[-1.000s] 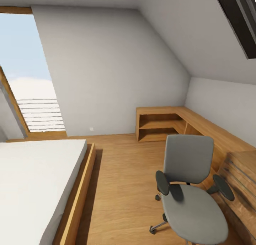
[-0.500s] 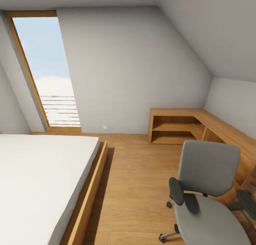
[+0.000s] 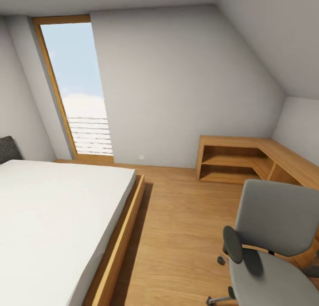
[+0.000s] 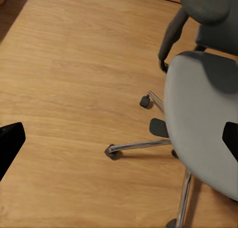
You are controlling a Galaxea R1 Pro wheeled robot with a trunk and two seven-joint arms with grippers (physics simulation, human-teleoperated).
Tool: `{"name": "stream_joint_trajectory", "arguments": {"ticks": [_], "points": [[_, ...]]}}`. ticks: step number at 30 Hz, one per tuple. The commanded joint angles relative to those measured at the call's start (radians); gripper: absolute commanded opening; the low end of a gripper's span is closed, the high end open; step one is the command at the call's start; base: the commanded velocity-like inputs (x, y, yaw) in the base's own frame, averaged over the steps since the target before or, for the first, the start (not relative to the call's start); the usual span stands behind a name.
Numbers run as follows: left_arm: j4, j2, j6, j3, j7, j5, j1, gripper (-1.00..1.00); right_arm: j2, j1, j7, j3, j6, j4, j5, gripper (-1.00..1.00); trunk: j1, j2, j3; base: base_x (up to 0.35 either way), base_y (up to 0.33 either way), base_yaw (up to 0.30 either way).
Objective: In the bedroom, organize the workspace by keeping the computer under the desk, ensuring the monitor is on the desk, placing the keyboard on the desk next to the monitor, placing the mouse on the desk next to the keyboard, moving the folder from the swivel chair onto the desk next to the mouse, stacking the notebook on top of the folder with the pen on top of the notebook, and positioning the swivel chair next to the desk.
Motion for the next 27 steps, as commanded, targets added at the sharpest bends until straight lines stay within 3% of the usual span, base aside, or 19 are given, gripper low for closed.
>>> {"name": "stream_joint_trajectory", "arguments": {"ticks": [1,8,27], "points": [[0.0,-0.001,-0.003,0.004,-0.003,0.0,-0.001,1.0,0.0,-0.001,-0.004,0.009,-0.003,0.002,-0.006,1.0,0.001,-0.002,-0.002,0.078,0.122,0.03],[0.0,-0.001,-0.003,0.004,-0.003,-0.001,-0.001,1.0,-0.001,-0.001,-0.003,0.009,-0.003,0.002,-0.004,1.0,0.001,-0.002,-0.002,0.122,0.142,-0.025],[0.0,0.0,-0.003,0.004,-0.003,-0.001,-0.001,1.0,-0.002,-0.001,-0.003,0.011,-0.003,0.002,-0.004,1.0,0.001,-0.002,0.001,0.008,0.008,-0.125]]}}
